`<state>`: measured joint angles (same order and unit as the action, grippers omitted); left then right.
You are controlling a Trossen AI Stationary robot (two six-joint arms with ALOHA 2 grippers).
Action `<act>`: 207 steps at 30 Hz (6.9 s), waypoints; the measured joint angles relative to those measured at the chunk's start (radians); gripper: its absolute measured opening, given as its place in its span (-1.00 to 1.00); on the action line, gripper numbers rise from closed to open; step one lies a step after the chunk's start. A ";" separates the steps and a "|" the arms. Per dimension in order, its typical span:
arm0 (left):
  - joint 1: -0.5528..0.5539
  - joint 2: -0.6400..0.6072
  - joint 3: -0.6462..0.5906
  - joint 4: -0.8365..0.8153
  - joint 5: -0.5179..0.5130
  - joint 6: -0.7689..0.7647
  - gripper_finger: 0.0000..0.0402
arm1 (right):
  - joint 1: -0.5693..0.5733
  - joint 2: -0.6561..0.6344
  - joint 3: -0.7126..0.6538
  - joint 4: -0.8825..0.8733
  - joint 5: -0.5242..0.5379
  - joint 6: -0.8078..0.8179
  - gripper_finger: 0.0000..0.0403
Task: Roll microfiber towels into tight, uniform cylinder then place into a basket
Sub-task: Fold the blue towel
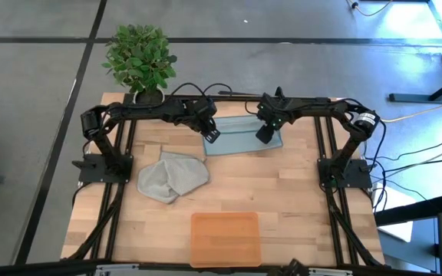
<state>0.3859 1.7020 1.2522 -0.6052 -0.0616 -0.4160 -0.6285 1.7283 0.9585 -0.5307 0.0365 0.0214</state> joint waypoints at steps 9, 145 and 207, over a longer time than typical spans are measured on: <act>0.000 0.000 0.000 0.000 0.000 0.000 -0.58 | -0.005 -0.001 0.001 0.044 0.008 -0.007 -0.17; -0.174 0.211 -0.099 0.079 0.061 0.127 -0.58 | 0.039 -0.081 -0.122 0.009 -0.230 0.048 -0.17; -0.300 0.240 -0.126 0.326 0.079 0.086 -0.58 | -0.090 -0.021 -0.092 0.196 -0.046 0.022 -0.17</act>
<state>0.0859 1.9415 1.1263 -0.2795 0.0171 -0.3304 -0.7185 1.7069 0.8666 -0.3350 -0.0093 0.0435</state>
